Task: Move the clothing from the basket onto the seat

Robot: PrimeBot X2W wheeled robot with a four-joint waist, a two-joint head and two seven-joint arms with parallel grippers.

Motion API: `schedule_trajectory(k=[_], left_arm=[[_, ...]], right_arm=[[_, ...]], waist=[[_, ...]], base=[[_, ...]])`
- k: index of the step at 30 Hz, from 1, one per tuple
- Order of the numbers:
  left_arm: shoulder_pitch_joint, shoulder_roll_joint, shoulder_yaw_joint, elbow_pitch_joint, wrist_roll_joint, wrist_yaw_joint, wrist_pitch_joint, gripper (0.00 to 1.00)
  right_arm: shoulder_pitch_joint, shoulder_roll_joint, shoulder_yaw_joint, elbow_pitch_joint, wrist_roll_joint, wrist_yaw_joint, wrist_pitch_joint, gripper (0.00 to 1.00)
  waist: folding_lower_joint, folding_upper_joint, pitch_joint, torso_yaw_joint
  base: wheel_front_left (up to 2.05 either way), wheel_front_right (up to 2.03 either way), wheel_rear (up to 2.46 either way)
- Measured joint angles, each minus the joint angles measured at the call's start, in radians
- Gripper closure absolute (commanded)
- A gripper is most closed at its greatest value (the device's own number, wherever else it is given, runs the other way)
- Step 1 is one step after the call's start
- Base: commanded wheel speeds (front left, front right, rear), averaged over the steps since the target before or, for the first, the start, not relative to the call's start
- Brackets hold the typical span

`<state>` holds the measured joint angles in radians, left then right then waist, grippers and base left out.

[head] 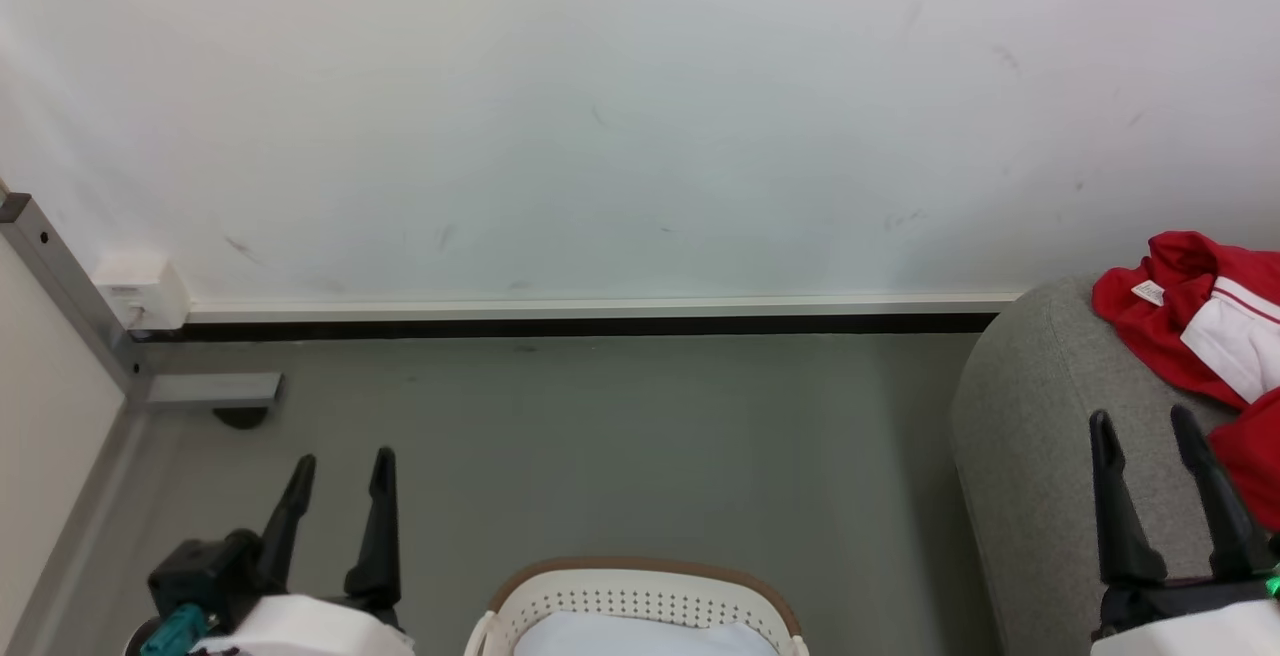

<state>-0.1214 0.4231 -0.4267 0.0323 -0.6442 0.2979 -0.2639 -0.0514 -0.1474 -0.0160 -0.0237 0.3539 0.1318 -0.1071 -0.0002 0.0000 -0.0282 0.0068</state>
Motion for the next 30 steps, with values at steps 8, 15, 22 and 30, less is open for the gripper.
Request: schedule_trajectory(k=[8,15,22,30], left_arm=[[0.114,-0.102,0.127,0.03,0.124,-0.096,0.0,0.0],[0.139,-0.171,0.2,0.068,0.207,-0.177,0.0,0.0],[0.141,-0.221,0.249,0.096,0.269,-0.236,0.0,0.0],[0.141,-0.254,0.293,0.119,0.319,-0.277,0.0,0.0]], right_arm=[[0.081,0.053,0.059,0.1,-0.043,0.0,-0.116,0.0],[0.076,0.07,0.092,0.158,-0.053,0.0,-0.142,0.0],[0.053,0.078,0.098,0.176,-0.056,0.0,-0.15,0.0],[0.052,0.08,0.1,0.187,-0.056,0.0,-0.151,0.0]], waist=[[0.0001,0.0,-0.006,-0.004],[0.0001,0.0,-0.006,-0.014],[0.0001,0.0,-0.006,-0.013],[0.0002,0.0001,-0.007,-0.014]], base=[[0.0,0.0,0.0],[0.0,0.0,0.0],[0.0,0.0,0.0],[0.0,0.0,0.0]])
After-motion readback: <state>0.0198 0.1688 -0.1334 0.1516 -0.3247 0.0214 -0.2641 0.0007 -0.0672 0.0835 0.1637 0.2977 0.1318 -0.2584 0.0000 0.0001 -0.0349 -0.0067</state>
